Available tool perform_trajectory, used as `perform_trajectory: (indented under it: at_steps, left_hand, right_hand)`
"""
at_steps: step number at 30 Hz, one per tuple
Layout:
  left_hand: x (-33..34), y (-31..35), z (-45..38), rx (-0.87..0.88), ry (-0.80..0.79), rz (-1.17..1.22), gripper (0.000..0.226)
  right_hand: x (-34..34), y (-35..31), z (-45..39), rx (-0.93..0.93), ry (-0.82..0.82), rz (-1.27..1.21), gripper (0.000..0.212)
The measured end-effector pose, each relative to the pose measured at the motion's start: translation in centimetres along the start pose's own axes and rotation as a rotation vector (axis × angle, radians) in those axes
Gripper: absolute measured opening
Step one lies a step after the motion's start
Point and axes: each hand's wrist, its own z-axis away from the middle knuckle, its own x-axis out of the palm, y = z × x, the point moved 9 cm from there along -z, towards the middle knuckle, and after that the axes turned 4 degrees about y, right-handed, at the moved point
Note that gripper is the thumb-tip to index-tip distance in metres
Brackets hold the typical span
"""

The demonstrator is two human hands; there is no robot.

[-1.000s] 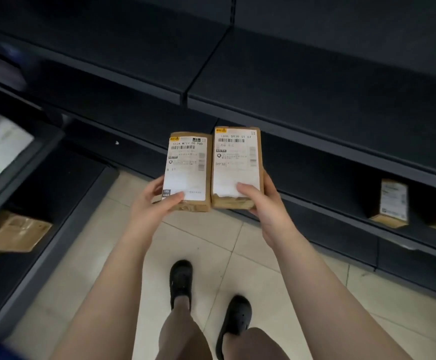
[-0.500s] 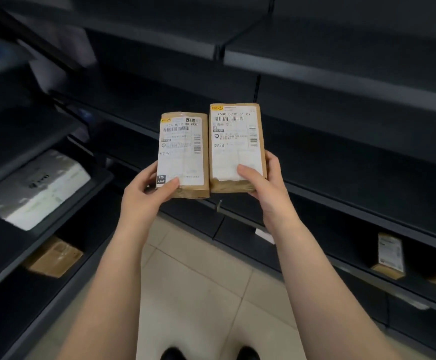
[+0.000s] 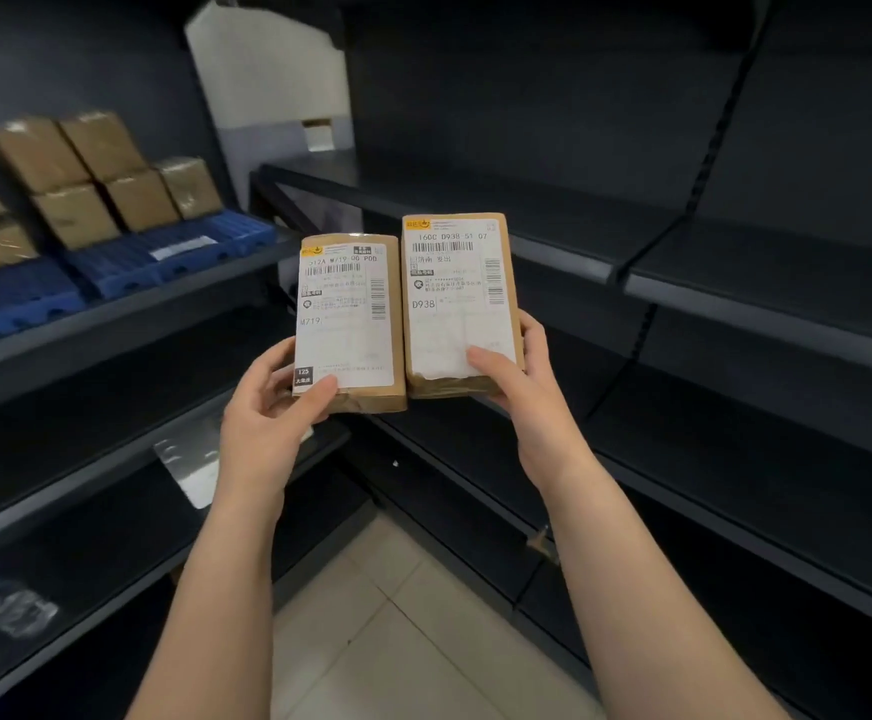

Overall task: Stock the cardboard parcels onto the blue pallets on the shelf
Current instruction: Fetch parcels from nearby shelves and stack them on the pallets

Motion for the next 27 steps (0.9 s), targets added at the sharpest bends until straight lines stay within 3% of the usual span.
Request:
perform_trajectory:
  at_steps: [15,21,27]
  left_hand:
    - [-17.2,3.3,-4.3,0.096,0.223,0.043,0.044]
    - [-22.2,3.2,-5.4,0.082,0.334,0.069,0.043]
    - [-25.8,2.9,-7.1,0.086,0.464,0.048,0.041]
  right_hand:
    - [18.9,-1.1,-2.6,-0.091,-0.28,-0.109,0.057]
    - [24.5,-0.2,-3.6,-0.064,-0.345,-0.153,0.064]
    - [29.6,1.5,-5.7,-0.001,-0.388,-0.214,0.04]
